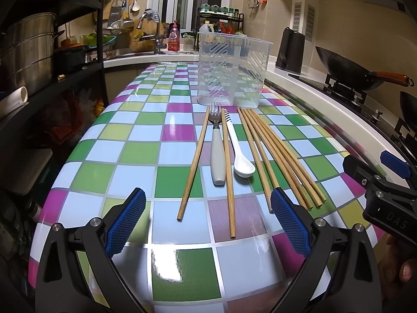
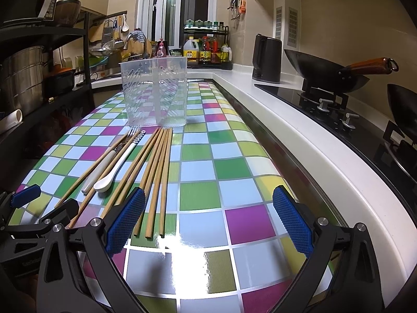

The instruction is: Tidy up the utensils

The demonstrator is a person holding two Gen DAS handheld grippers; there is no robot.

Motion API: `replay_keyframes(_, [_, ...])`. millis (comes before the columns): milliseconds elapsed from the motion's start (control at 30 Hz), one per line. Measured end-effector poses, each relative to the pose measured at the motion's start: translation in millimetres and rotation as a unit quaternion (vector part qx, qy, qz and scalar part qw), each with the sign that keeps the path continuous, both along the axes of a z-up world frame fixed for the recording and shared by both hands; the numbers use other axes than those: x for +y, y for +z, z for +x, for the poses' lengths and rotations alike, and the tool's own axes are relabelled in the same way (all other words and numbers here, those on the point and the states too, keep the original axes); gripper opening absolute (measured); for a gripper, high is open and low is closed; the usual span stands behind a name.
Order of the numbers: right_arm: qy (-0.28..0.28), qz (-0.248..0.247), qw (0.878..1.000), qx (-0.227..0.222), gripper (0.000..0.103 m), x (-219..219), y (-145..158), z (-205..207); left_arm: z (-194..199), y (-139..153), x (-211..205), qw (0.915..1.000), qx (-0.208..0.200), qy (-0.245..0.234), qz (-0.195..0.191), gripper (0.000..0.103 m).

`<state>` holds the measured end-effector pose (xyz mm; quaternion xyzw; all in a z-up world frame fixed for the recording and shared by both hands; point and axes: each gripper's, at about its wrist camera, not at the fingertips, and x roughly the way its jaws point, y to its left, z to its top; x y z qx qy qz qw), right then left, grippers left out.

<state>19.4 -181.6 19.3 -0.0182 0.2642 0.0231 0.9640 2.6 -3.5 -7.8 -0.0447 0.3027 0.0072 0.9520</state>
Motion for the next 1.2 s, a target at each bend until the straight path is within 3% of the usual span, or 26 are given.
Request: replay_keyframes(1200, [0.002,-0.003,1.000,-0.004,0.096,0.6,3.1,-0.9,-1.9,6.2,-7.6,0.9999,-0.006,-0.012,-0.002,0.093])
